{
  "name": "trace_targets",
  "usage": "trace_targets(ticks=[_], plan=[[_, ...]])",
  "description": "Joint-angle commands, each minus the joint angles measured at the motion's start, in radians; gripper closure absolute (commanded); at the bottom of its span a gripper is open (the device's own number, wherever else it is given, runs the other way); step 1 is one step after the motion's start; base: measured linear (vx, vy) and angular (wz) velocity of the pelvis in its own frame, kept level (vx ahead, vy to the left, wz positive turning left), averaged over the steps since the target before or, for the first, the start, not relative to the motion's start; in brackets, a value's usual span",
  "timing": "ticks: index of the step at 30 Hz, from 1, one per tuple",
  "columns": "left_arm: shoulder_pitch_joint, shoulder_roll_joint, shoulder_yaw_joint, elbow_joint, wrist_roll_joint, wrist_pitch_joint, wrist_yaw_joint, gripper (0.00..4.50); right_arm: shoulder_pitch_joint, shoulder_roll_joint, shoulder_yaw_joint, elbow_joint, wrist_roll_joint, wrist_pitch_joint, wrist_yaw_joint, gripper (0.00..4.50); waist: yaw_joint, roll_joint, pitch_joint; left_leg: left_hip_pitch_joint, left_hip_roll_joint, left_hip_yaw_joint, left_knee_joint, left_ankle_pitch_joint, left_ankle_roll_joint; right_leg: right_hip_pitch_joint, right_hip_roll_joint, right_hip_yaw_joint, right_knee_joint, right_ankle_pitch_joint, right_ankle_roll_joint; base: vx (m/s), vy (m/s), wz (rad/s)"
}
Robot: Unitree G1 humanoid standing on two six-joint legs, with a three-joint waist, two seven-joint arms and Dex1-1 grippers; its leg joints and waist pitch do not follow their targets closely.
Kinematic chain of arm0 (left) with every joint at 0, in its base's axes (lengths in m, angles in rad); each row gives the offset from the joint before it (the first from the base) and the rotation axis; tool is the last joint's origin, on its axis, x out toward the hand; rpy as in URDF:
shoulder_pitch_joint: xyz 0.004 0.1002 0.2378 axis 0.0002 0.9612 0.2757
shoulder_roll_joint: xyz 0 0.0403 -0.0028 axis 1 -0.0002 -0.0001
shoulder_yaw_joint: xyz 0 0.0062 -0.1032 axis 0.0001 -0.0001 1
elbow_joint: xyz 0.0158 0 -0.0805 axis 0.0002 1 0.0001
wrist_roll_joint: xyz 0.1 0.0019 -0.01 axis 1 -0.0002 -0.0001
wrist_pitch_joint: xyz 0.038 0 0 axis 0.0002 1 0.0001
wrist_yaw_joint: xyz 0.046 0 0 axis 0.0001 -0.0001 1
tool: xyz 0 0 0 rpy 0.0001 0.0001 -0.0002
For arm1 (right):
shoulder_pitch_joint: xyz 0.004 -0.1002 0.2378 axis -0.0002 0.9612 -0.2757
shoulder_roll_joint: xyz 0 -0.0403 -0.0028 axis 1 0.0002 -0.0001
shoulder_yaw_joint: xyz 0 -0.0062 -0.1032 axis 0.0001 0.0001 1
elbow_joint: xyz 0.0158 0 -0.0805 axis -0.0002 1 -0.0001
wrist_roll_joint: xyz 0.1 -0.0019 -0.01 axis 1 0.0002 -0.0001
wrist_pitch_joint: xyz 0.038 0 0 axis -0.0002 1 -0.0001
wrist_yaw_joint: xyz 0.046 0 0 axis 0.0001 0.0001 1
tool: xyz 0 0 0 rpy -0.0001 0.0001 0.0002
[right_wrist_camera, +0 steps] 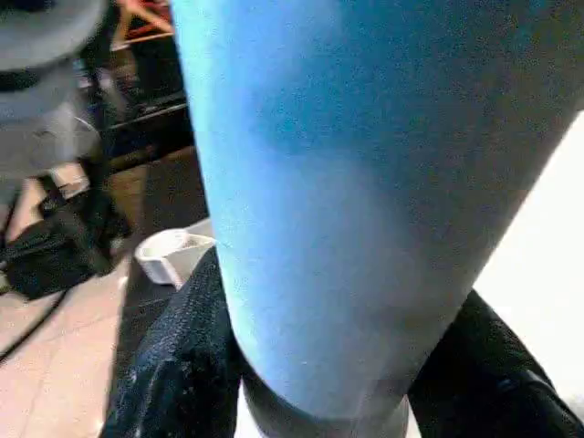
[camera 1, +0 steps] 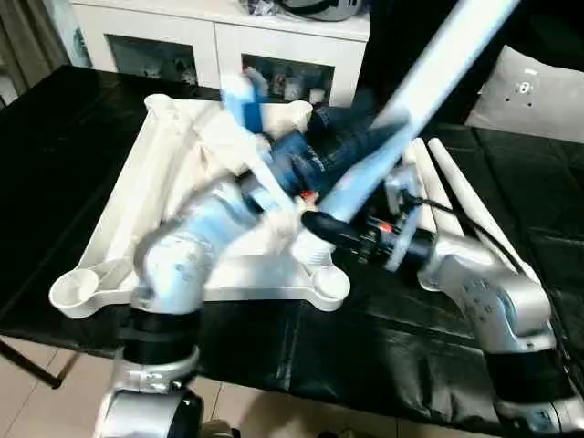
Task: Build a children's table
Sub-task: Pick table leg
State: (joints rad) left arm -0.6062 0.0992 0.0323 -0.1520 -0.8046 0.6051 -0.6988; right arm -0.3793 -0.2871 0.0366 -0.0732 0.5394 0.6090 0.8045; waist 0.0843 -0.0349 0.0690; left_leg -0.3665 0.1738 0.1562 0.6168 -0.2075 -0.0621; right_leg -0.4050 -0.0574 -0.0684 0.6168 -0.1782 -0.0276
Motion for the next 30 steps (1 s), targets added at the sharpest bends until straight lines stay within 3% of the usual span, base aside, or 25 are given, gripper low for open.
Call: trace_targets(ticks=[1, 2, 4, 6, 8, 9, 10, 12, 13, 15, 21, 23, 26, 28, 30], plan=[[0.007, 0.064, -0.024, 0.001, 0.076, -0.002, -0.041, 0.58, 0.014, -0.015, -0.039, -0.041, 0.008, 0.020, -0.024, 2.60, -0.001, 0.000, -0.074, 0.001, 0.045, -0.009, -0.074, -0.087, 0.016, 0.066, -0.077, 0.052, -0.077, -0.258, -0.131, 0.000, 0.000, 0.00], [0.017, 0.099, -0.040, -0.001, 0.113, -0.004, -0.060, 0.58, 0.023, -0.019, -0.046, -0.055, 0.011, 0.028, -0.033, 2.60, -0.002, 0.004, -0.073, 0.005, 0.047, -0.010, -0.076, -0.086, 0.013, 0.062, -0.075, 0.053, -0.078, -0.268, -0.111, 0.000, 0.000, 0.00], [0.046, 0.180, -0.092, -0.004, 0.196, -0.019, -0.100, 0.58, 0.041, -0.025, -0.063, -0.063, -0.006, 0.020, -0.069, 2.60, -0.002, 0.009, -0.073, 0.008, 0.048, -0.010, -0.078, -0.084, 0.004, 0.058, -0.075, 0.053, -0.077, -0.263, -0.106, 0.000, 0.000, 0.00], [0.087, 0.283, -0.170, -0.006, 0.282, -0.045, -0.142, 0.58, 0.059, -0.025, -0.082, -0.050, -0.053, -0.009, -0.143, 2.60, -0.001, 0.013, -0.074, 0.012, 0.049, -0.010, -0.079, -0.090, -0.010, 0.055, -0.077, 0.054, -0.076, -0.258, -0.110, 0.000, 0.000, 0.00], [0.102, 0.316, -0.202, -0.006, 0.320, -0.064, -0.156, 0.58, 0.065, -0.030, -0.080, -0.046, -0.080, -0.024, -0.163, 2.60, 0.000, 0.018, -0.074, 0.014, 0.050, -0.010, -0.082, -0.094, -0.024, 0.054, -0.075, 0.055, -0.071, -0.224, -0.124, 0.000, 0.000, 0.00], [0.124, 0.358, -0.247, -0.003, 0.368, -0.085, -0.161, 0.58, 0.079, -0.034, -0.080, -0.046, -0.104, -0.024, -0.195, 2.60, 0.000, 0.018, -0.074, 0.015, 0.050, -0.009, -0.082, -0.099, -0.027, 0.053, -0.075, 0.055, -0.071, -0.219, -0.128, 0.000, 0.000, 0.00], [0.143, 0.397, -0.297, 0.017, 0.433, -0.130, -0.175, 0.58, 0.089, -0.033, -0.081, -0.051, -0.116, -0.012, -0.220, 2.60, 0.000, 0.024, -0.068, 0.014, 0.048, -0.010, -0.085, -0.124, -0.030, 0.053, -0.075, 0.056, -0.074, -0.233, -0.128, 0.000, 0.000, 0.00], [0.163, 0.427, -0.332, 0.040, 0.474, -0.169, -0.208, 0.58, 0.094, -0.027, -0.086, -0.060, -0.124, 0.011, -0.252, 2.60, -0.003, 0.022, -0.067, 0.015, 0.047, -0.009, -0.087, -0.152, -0.036, 0.054, -0.076, 0.057, -0.077, -0.264, -0.121, 0.000, 0.000, 0.00], [0.169, 0.435, -0.342, 0.050, 0.488, -0.179, -0.218, 0.75, 0.098, -0.028, -0.082, -0.067, -0.133, 0.014, -0.262, 2.60, -0.004, 0.026, -0.062, 0.014, 0.047, -0.010, -0.089, -0.169, -0.040, 0.053, -0.077, 0.058, -0.079, -0.284, -0.119, 0.000, 0.000, 0.00], [0.180, 0.456, -0.370, 0.076, 0.534, -0.215, -0.240, 0.92, 0.110, -0.028, -0.079, -0.085, -0.150, 0.026, -0.293, 2.60, -0.007, 0.023, -0.060, 0.016, 0.046, -0.010, -0.090, -0.190, -0.041, 0.052, -0.077, 0.059, -0.083, -0.307, -0.115, 0.000, 0.000, 0.00], [0.173, 0.479, -0.428, 0.188, 0.626, -0.318, -0.259, 1.42, 0.137, -0.013, -0.081, -0.128, -0.148, 0.020, -0.324, 2.60, -0.006, 0.021, -0.057, 0.016, 0.042, -0.009, -0.093, -0.188, -0.025, 0.049, -0.079, 0.060, -0.093, -0.357, -0.087, 0.000, 0.000, 0.00], [0.173, 0.491, -0.441, 0.225, 0.643, -0.348, -0.285, 1.63, 0.140, -0.023, -0.052, -0.139, -0.179, 0.007, -0.332, 2.60, -0.007, 0.021, -0.057, 0.015, 0.042, -0.009, -0.094, -0.178, -0.023, 0.050, -0.077, 0.059, -0.092, -0.344, -0.086, 0.000, 0.000, 0.00], [0.174, 0.494, -0.442, 0.258, 0.657, -0.375, -0.315, 1.88, 0.144, -0.015, -0.038, -0.148, -0.195, -0.033, -0.338, 2.60, -0.012, 0.025, -0.057, 0.015, 0.045, -0.010, -0.096, -0.164, -0.029, 0.051, -0.077, 0.059, -0.084, -0.282, -0.112, 0.000, 0.000, 0.00], [0.176, 0.501, -0.447, 0.275, 0.662, -0.388, -0.346, 2.02, 0.151, -0.018, -0.019, -0.155, -0.214, -0.109, -0.313, 2.60, -0.016, 0.027, -0.055, 0.014, 0.046, -0.009, -0.097, -0.175, -0.027, 0.051, -0.079, 0.060, -0.083, -0.262, -0.130, 0.000, 0.000, 0.00], [0.182, 0.508, -0.449, 0.274, 0.660, -0.388, -0.362, 2.17, 0.159, -0.029, -0.010, -0.166, -0.202, -0.091, -0.291, 2.60, -0.020, 0.026, -0.052, 0.015, 0.048, -0.010, -0.099, -0.182, -0.021, 0.051, -0.077, 0.060, -0.081, -0.249, -0.141, 0.000, 0.000, 0.00]])
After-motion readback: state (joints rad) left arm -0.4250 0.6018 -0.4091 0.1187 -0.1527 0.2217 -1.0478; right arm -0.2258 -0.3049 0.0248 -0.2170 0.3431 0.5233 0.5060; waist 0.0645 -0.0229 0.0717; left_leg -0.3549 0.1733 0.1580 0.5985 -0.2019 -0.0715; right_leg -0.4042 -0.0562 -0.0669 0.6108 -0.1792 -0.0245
